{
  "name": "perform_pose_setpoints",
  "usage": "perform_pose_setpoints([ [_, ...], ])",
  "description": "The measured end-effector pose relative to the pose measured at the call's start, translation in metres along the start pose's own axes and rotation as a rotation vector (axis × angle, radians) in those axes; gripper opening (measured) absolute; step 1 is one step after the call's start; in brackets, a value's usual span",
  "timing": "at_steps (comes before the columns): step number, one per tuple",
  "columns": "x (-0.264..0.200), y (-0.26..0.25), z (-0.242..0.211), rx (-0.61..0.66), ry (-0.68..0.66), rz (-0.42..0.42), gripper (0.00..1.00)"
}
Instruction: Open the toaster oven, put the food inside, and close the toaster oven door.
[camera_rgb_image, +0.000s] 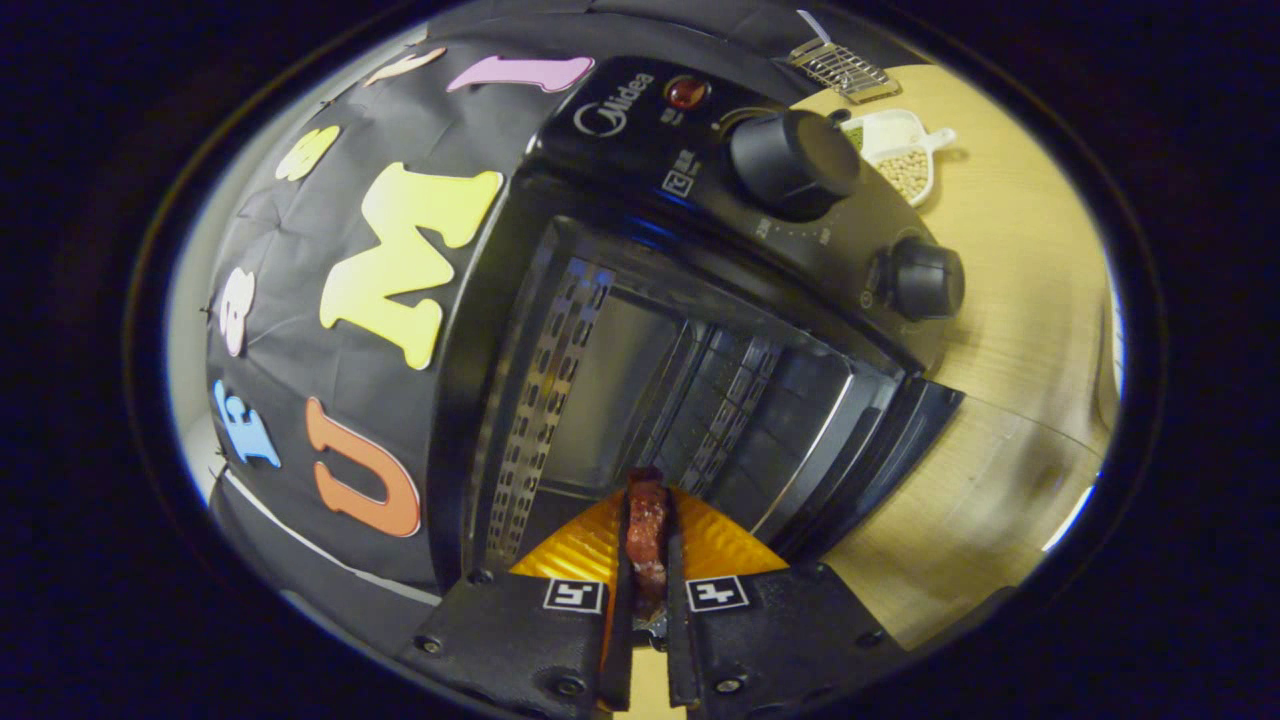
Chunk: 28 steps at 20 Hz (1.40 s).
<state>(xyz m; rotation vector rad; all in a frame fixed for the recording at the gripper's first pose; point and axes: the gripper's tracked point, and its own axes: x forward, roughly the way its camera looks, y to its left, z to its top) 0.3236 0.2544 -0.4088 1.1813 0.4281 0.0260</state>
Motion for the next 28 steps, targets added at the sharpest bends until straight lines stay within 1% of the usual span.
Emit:
perform_pose_setpoints([
  [3,0.005,-0.01,-0.007,-0.047,0.022,-0.047,0.18],
  [5,0.006,-0.011,-0.012,-0.066,0.037,-0.059,0.19],
  [7,0.008,-0.012,-0.012,-0.115,0.037,-0.074,0.21],
  [9,0.006,-0.013,-0.011,-0.192,0.045,-0.094,0.24],
  [11,0.004,-0.013,-0.006,-0.296,0.047,-0.13,0.28],
  [14,0.004,-0.015,-0.002,-0.47,0.069,-0.167,0.42],
  [16,0.003,-0.02,0.004,-0.592,0.077,-0.193,0.56],
  [17,0.001,-0.022,0.009,-0.651,0.065,-0.213,0.61],
  [19,-0.004,-0.019,0.016,-0.75,0.048,-0.218,0.79],
  [20,-0.007,-0.016,0.017,-0.781,0.041,-0.213,0.9],
  [22,-0.012,-0.015,0.017,-0.838,0.041,-0.213,0.96],
  [25,-0.03,-0.014,0.009,-0.867,0.08,-0.211,0.96],
  [28,-0.06,-0.005,0.002,-0.907,0.114,-0.206,0.97],
])
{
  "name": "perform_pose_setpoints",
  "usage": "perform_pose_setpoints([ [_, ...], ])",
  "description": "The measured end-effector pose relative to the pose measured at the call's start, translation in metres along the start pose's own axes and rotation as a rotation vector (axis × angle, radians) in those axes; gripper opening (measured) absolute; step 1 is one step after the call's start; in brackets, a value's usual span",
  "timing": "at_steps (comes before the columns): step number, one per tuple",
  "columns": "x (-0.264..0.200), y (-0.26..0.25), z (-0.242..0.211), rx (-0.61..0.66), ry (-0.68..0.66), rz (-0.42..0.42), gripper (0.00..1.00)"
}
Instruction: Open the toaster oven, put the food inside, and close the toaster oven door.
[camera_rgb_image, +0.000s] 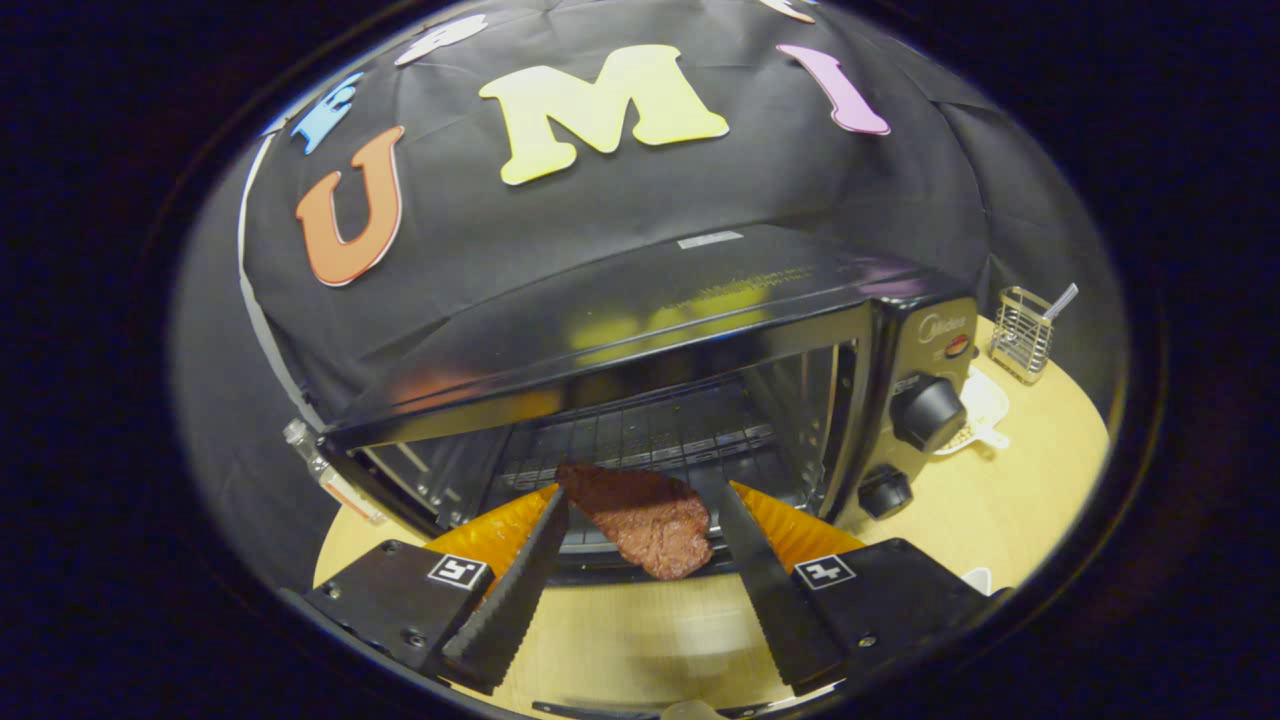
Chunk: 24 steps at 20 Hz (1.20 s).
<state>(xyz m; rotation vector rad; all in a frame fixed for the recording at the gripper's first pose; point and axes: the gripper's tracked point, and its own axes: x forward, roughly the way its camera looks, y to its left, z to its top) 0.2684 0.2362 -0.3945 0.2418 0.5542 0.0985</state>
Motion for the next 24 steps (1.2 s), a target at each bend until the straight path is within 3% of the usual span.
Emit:
perform_pose_setpoints([
  [7,-0.087,0.004,-0.025,-0.176,0.095,0.013,0.96],
  [13,-0.14,-0.015,-0.081,-0.281,0.187,0.014,0.96],
  [20,-0.144,-0.034,-0.17,-0.236,0.35,0.012,0.96],
  [24,-0.123,-0.034,-0.19,-0.23,0.383,-0.001,0.96],
])
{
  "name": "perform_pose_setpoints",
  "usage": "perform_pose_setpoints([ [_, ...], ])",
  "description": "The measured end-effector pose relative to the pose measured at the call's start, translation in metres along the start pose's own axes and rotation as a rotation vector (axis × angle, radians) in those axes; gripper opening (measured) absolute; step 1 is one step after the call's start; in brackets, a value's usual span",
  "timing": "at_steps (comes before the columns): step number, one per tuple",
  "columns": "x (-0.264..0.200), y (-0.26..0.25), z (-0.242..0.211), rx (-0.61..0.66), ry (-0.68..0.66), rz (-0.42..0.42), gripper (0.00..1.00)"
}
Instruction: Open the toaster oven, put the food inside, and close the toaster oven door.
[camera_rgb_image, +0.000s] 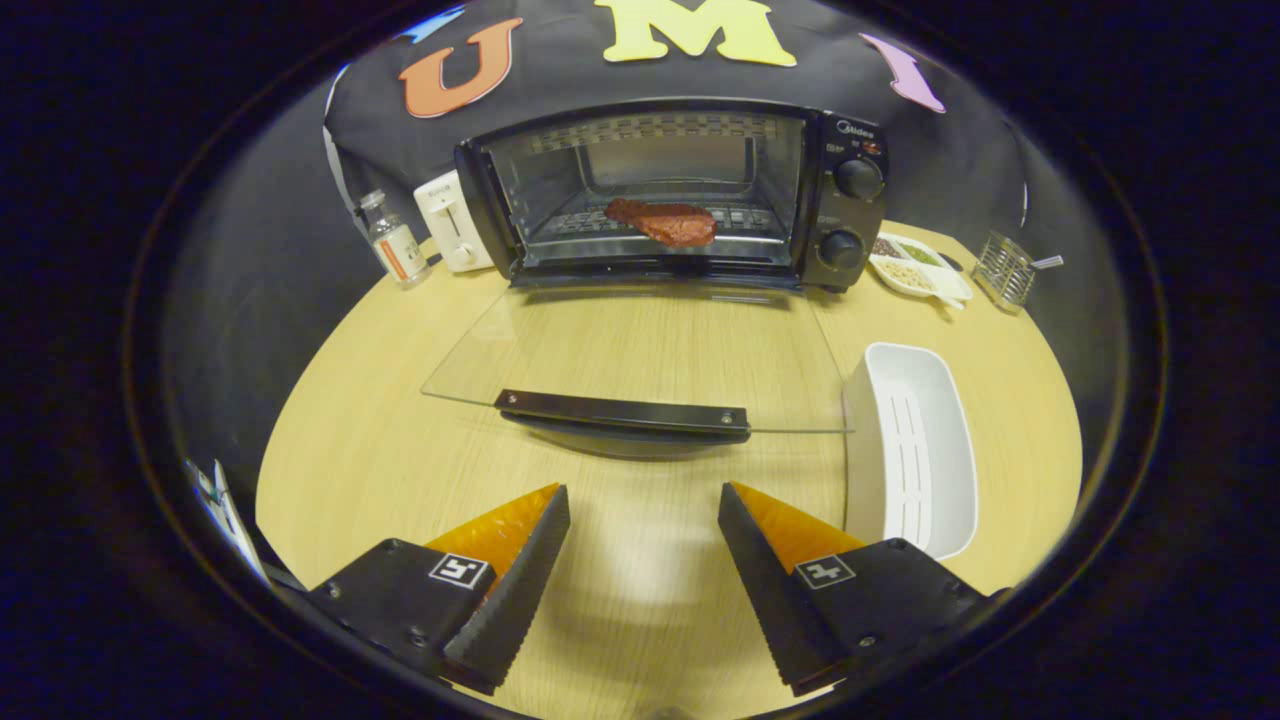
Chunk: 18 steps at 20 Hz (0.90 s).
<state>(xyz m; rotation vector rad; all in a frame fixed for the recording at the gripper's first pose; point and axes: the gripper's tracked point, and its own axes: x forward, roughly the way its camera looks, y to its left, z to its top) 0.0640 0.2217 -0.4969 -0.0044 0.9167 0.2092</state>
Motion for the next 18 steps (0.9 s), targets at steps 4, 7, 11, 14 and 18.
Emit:
perform_pose_setpoints([
  [4,0.022,-0.009,0.015,-0.035,-0.022,-0.035,0.96],
  [7,0.023,-0.006,0.018,-0.037,-0.022,-0.018,0.96],
  [11,0.011,-0.008,0.024,-0.013,-0.011,-0.01,0.96],
  [14,-0.005,-0.007,0.039,-0.02,-0.035,0.0,0.96],
  [18,-0.021,-0.004,0.059,0.001,-0.046,0.014,0.96],
])
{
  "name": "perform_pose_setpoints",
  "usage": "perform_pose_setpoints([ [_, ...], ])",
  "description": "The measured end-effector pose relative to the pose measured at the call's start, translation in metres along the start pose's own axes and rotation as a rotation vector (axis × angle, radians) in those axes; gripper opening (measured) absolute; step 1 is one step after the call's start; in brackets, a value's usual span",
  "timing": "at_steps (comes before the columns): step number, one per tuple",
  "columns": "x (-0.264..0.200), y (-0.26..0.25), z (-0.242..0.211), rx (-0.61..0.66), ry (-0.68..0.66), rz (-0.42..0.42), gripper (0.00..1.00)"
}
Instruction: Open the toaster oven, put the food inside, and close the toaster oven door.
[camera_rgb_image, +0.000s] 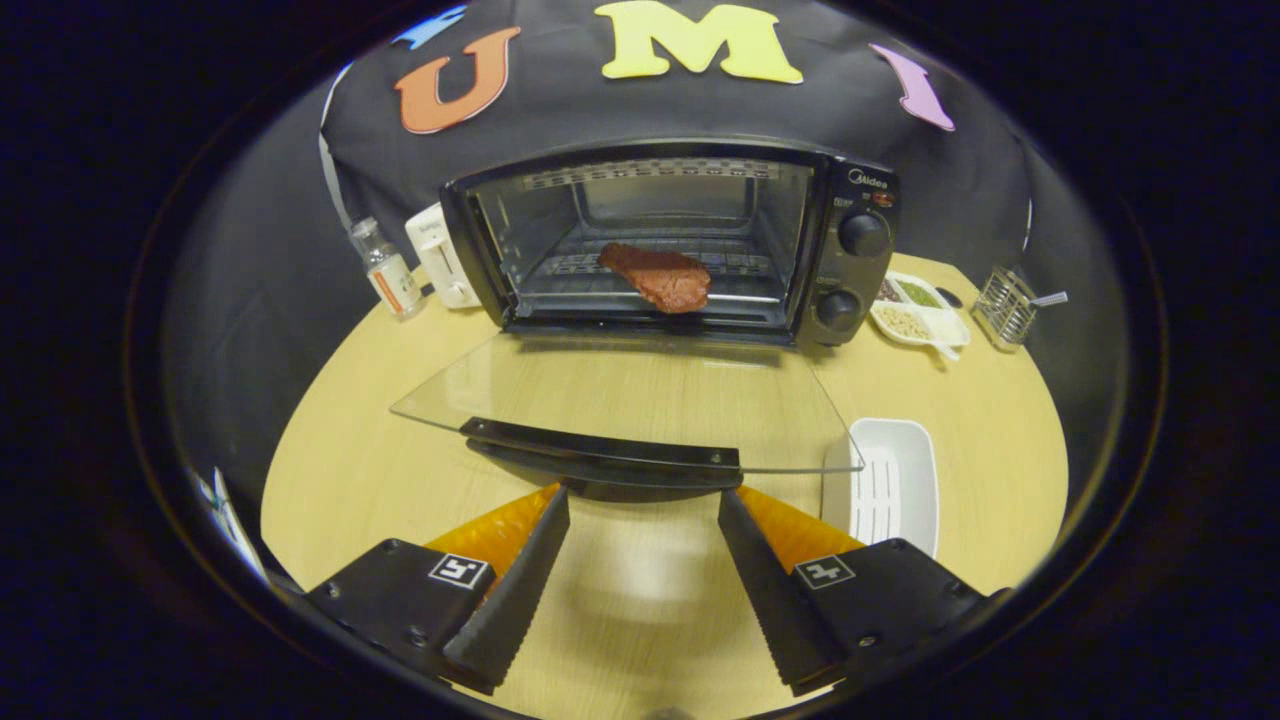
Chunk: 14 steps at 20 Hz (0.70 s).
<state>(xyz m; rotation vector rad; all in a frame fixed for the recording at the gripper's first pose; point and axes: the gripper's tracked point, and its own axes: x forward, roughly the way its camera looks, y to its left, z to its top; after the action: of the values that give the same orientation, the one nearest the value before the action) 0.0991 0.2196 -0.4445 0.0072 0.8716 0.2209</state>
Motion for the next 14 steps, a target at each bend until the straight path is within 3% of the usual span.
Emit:
perform_pose_setpoints([
  [6,-0.013,0.004,0.034,0.02,-0.036,0.012,0.96],
  [14,-0.028,0.0,0.118,0.05,-0.178,0.013,0.99],
])
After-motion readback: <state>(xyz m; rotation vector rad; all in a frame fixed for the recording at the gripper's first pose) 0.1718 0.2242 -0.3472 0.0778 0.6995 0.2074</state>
